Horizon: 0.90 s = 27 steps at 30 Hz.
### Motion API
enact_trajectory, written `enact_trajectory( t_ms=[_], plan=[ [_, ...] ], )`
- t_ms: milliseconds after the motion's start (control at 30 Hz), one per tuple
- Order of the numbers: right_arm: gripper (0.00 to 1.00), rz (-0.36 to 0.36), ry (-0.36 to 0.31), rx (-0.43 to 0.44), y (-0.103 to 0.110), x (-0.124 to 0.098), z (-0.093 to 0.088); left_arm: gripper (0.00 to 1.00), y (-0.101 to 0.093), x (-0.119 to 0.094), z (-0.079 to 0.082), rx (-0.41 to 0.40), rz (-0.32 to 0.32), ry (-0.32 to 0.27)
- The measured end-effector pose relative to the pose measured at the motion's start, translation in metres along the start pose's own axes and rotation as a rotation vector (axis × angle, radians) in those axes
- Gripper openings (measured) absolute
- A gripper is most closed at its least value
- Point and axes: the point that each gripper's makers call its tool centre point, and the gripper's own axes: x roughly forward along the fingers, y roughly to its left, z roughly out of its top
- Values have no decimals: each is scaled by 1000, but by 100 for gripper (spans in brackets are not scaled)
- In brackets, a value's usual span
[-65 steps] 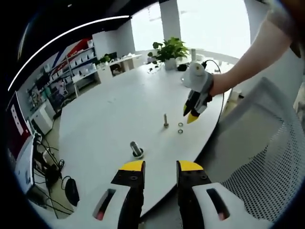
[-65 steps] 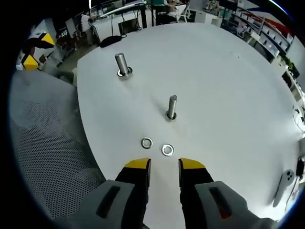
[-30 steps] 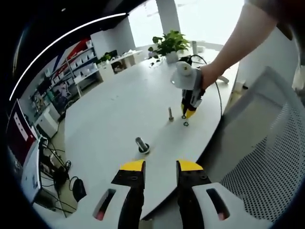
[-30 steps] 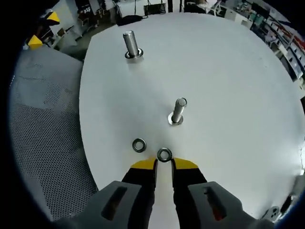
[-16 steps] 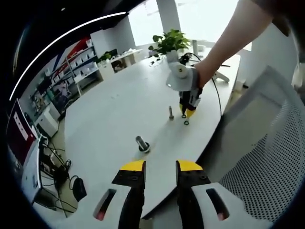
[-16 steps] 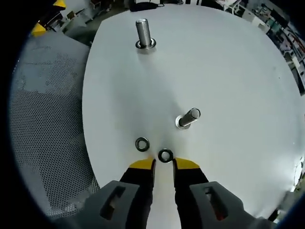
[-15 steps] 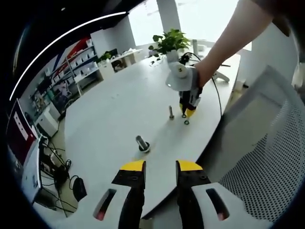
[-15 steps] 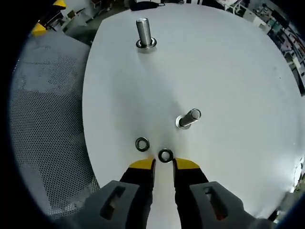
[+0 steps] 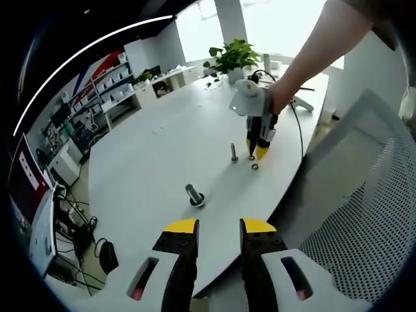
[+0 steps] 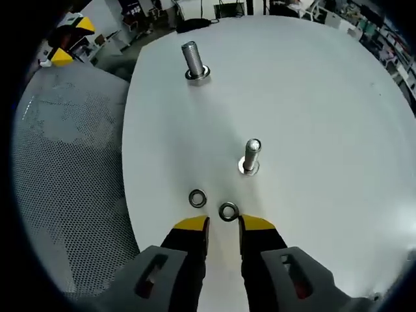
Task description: Place the washer onto the threaded stud by aligning its center hole with the stud, sliding it down to the base, and recovering from edge contact or off-axis alignment until the washer reaches the visible bottom stop.
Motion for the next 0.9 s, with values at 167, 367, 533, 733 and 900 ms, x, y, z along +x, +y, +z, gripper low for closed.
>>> enact_trajectory(
  t_ms=[167,367,533,733,900],
  plan=[
    [19,-32,67,-97,1,1,1,23,0,0,0,6,0,1],
    [20,-56,113,-61,3,3,5,23,-1,1,-2,16,3,12],
    [19,-93,166,-123,0,5,3,23,-1,1,-2,22,4,13],
    [18,-109,210,-157,0,6,4,23,-1,1,-1,22,2,9],
    [19,-119,275,-195,1,7,4,23,-1,1,-1,20,0,6]
  ],
)
